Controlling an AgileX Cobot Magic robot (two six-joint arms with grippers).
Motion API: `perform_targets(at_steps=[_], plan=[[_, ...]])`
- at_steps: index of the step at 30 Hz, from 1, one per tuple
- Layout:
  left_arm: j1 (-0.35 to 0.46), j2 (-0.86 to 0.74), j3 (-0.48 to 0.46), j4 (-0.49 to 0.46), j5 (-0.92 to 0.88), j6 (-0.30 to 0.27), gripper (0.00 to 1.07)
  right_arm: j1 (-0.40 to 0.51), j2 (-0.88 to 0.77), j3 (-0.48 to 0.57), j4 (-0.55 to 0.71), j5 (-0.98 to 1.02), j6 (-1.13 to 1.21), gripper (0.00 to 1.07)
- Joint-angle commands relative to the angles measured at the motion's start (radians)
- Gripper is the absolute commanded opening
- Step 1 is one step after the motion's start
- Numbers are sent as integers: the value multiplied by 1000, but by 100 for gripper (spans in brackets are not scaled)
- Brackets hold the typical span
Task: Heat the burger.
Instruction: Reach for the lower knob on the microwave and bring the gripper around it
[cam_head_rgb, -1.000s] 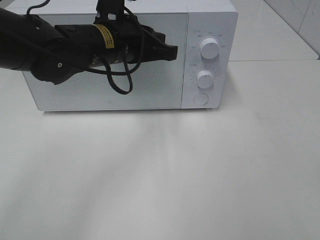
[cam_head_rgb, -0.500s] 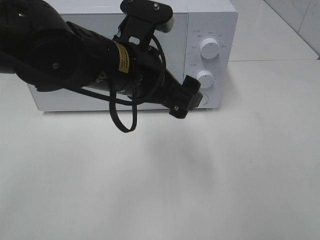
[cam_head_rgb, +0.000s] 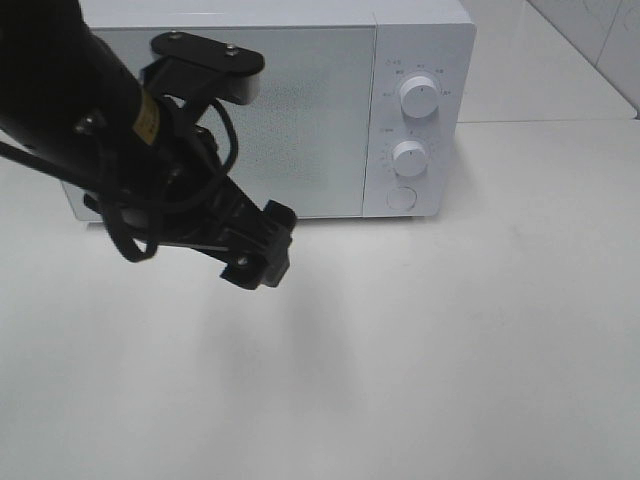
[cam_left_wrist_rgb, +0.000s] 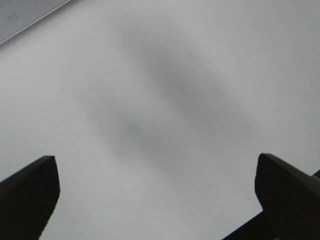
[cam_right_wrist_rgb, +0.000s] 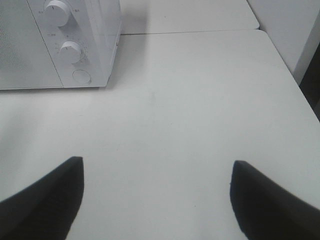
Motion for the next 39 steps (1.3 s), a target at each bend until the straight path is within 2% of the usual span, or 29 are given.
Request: perform_targets(at_steps=[1,5,6,7,8,10,11,12,14,16,17,19,20,21,23,24,25,26,27,28,29,30,31,34,39], plan=[[24,-35,-2,-13,63,-6,100,-4,-26,4,2,-8,-5,76],[87,-95,-2,-22,124,-5,100,-4,-26,4,2,-8,-5,76],[123,-122,-2,-24,146,1,100,-4,-26,4,2,-8,-5,76],[123,-122,-2,-24,146,1,100,-4,-26,4,2,-8,-5,76],[170,-147,-2,-26,168,2,99,-4,-26,4,2,-8,-5,76],[196,-160,-2,-29,185,2,99,-4,-26,4,2,-8,-5,76],[244,-183,-2,-42,214,19,99,-4,-26,4,2,-8,-5,76],[244,-183,-2,-42,214,19,99,-4,-26,4,2,-8,-5,76],[321,-212,-2,-69,255,68,98,-4,-26,4,2,-8,-5,76],[345,-218,-2,-75,265,79,99,-4,-26,4,2,-8,-5,76],[405,-235,-2,-94,288,111,98,-4,-26,4,2,-8,-5,76],[436,-240,-2,-103,299,125,98,-4,-26,4,2,-8,-5,76],[497,-251,1,-119,318,151,98,-4,-26,4,2,-8,-5,76],[497,-251,1,-119,318,151,98,-4,-26,4,2,-8,-5,76],[590,-262,23,-156,348,199,98,-4,-26,4,2,-8,-5,76],[590,-262,23,-156,348,199,98,-4,-26,4,2,-8,-5,76],[656,-274,60,-191,358,232,98,-4,-26,4,2,-8,-5,76],[689,-282,83,-213,360,251,98,-4,-26,4,2,-8,-5,76],[689,-282,83,-213,360,251,98,-4,-26,4,2,-8,-5,76],[744,-306,132,-259,357,297,98,-4,-26,4,2,-8,-5,76],[774,-321,160,-285,353,319,98,-4,-26,4,2,-8,-5,76],[774,-321,160,-285,353,319,98,-4,-26,4,2,-8,-5,76],[821,-353,209,-325,337,339,98,-4,-26,4,2,-8,-5,76],[869,-407,271,-343,325,344,98,-4,-26,4,2,-8,-5,76],[873,-512,347,-304,342,346,98,-4,-26,4,2,-8,-5,76]])
